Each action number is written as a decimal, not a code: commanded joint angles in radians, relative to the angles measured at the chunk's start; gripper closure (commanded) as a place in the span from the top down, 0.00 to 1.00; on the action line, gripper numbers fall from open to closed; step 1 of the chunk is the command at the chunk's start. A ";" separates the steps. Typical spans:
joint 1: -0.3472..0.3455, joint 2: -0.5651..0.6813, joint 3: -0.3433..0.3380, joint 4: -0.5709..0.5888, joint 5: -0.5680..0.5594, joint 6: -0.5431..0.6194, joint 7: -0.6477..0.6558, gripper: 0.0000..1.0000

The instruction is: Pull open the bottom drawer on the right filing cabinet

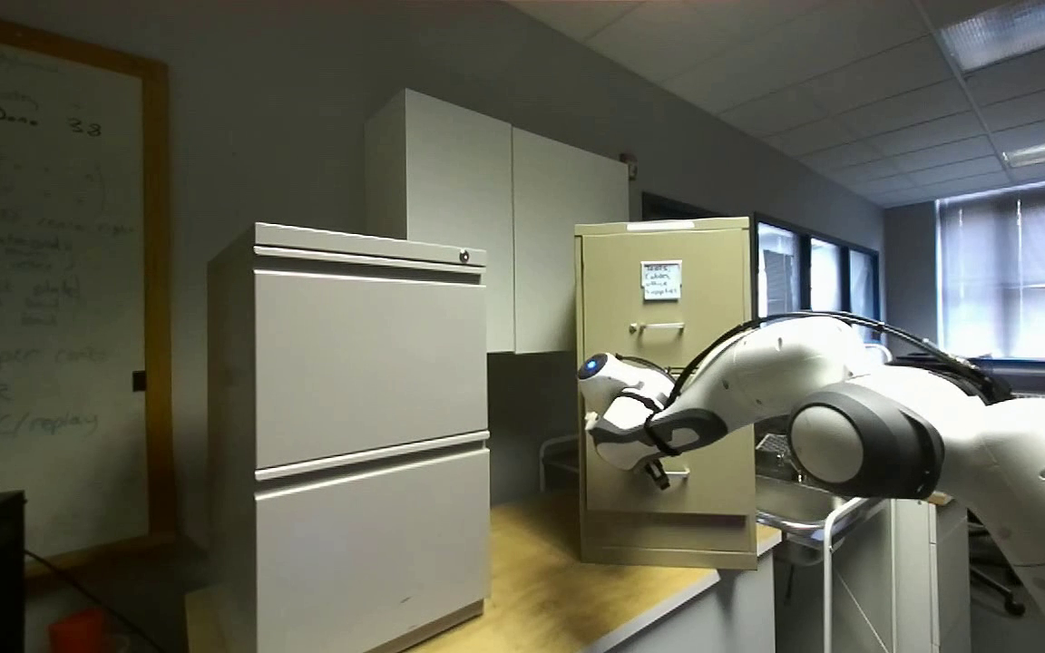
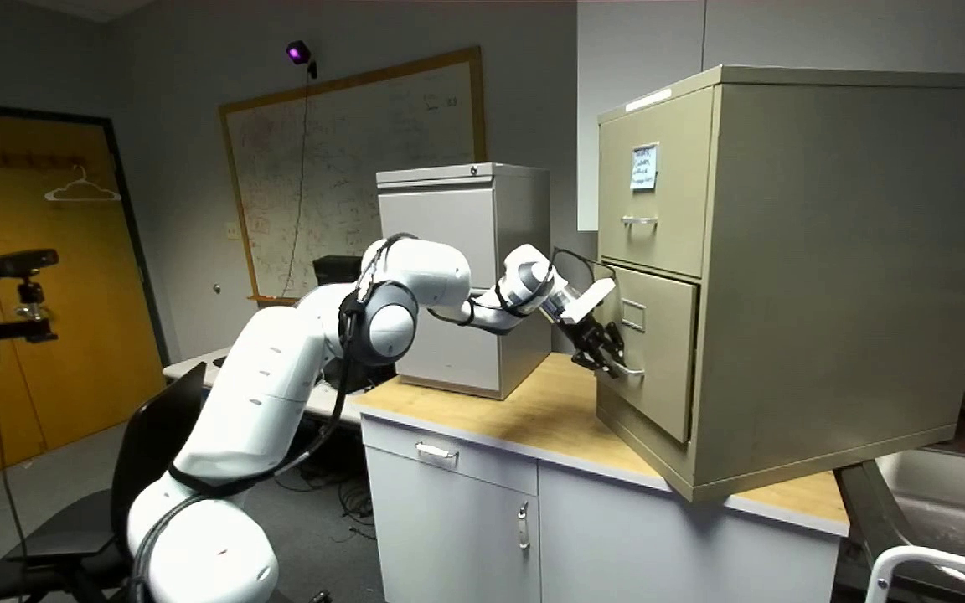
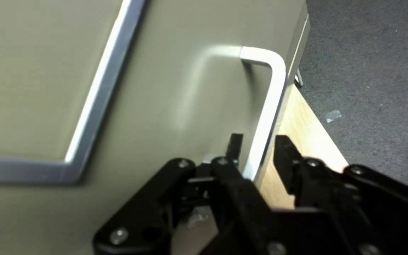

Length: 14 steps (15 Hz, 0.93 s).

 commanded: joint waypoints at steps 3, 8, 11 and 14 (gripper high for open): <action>0.067 -0.155 0.043 -0.263 0.003 -0.053 -0.043 0.07; 0.130 -0.228 0.060 -0.353 -0.058 -0.206 -0.044 0.07; 0.165 -0.268 0.085 -0.411 -0.082 -0.300 -0.038 0.07; 0.192 -0.308 0.116 -0.472 -0.099 -0.376 -0.024 0.07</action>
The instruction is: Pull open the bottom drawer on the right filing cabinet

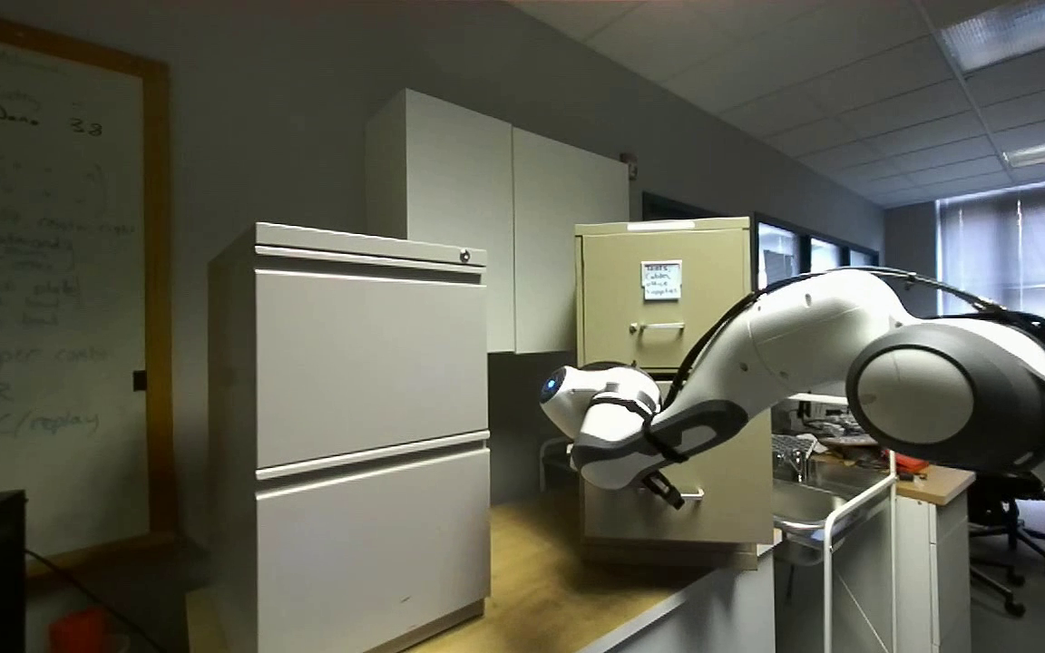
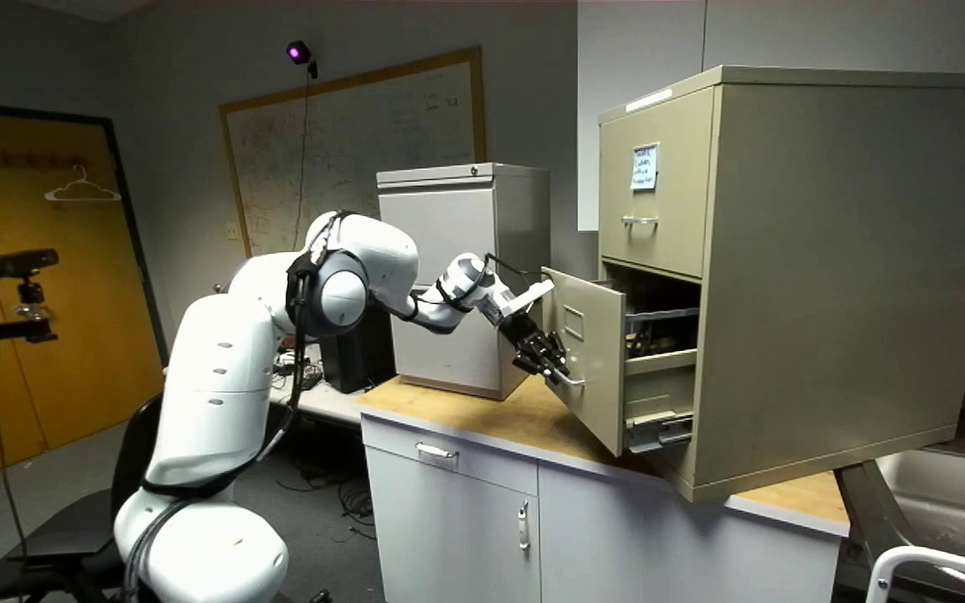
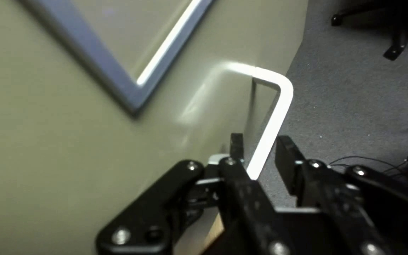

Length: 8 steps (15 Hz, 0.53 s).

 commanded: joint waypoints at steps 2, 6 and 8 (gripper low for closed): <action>0.057 -0.089 0.087 -0.166 0.047 -0.153 0.001 0.07; 0.089 -0.151 0.138 -0.255 0.063 -0.225 0.043 0.07; 0.106 -0.187 0.166 -0.305 0.078 -0.254 0.065 0.07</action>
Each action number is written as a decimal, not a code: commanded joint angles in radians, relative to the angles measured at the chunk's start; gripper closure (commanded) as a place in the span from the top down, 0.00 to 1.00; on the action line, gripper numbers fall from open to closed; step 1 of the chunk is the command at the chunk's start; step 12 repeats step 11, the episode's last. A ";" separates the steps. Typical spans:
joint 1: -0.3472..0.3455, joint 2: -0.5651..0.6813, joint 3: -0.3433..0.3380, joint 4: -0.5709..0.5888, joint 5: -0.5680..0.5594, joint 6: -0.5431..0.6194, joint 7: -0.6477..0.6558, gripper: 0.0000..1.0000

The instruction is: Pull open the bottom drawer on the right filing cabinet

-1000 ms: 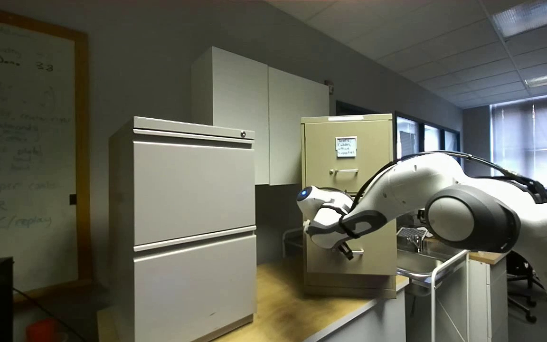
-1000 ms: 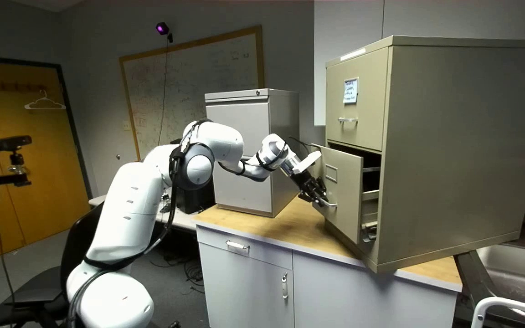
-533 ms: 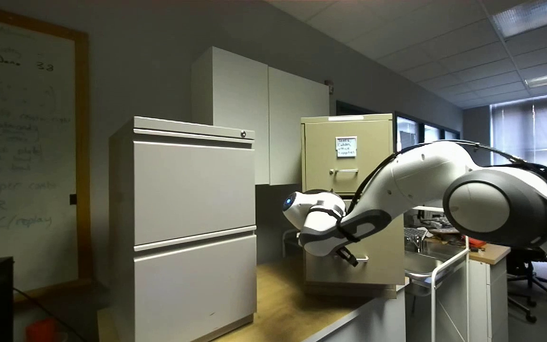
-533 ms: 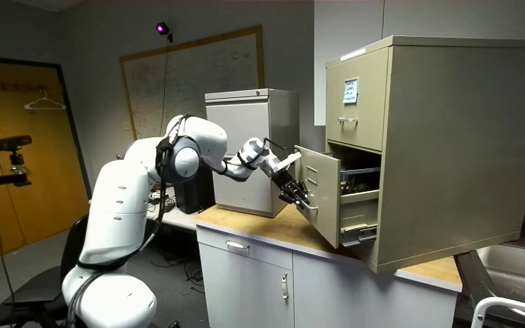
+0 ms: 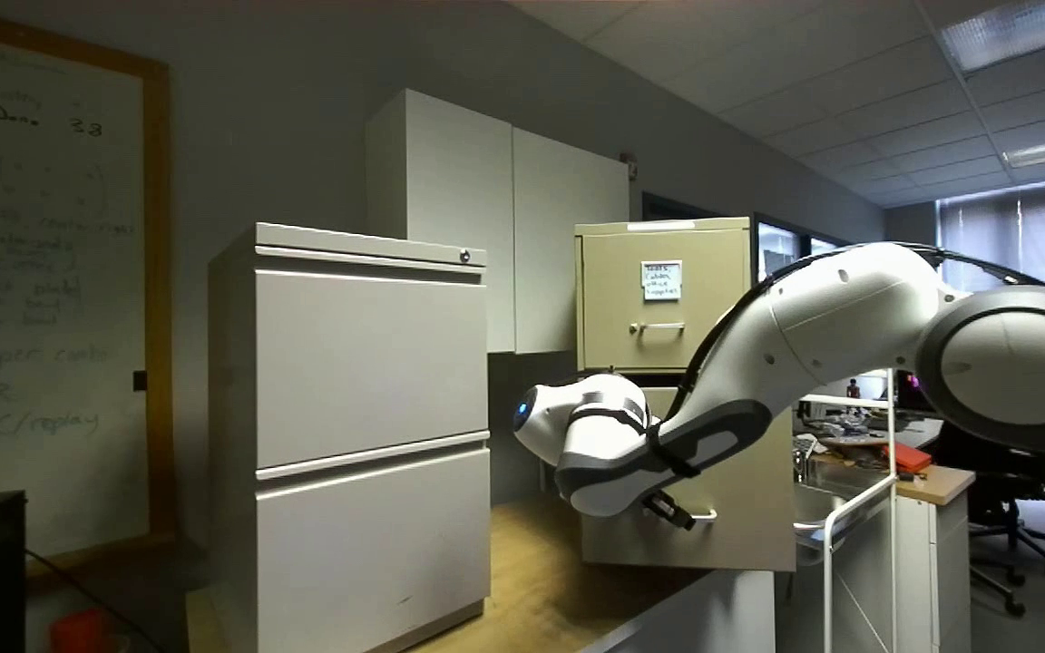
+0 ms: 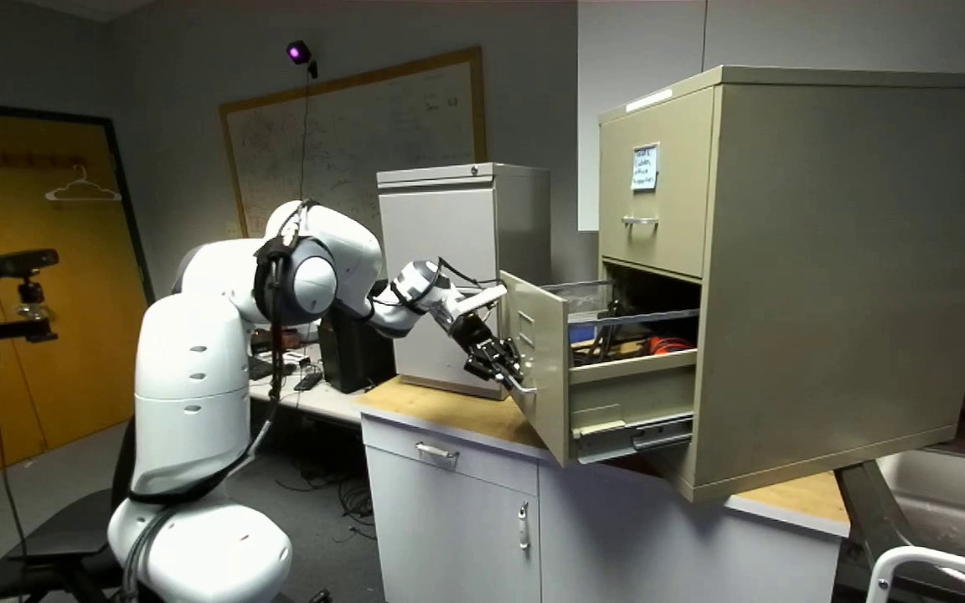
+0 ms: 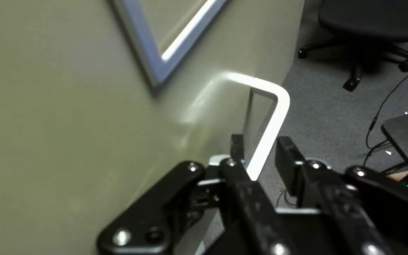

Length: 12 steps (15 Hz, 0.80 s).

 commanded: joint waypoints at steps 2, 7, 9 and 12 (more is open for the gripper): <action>0.060 -0.076 0.092 -0.145 0.123 -0.102 -0.007 0.07; 0.132 -0.112 0.166 -0.209 0.195 -0.204 0.053 0.07; 0.166 -0.113 0.196 -0.220 0.237 -0.242 0.102 0.07; 0.185 -0.103 0.213 -0.202 0.265 -0.277 0.135 0.07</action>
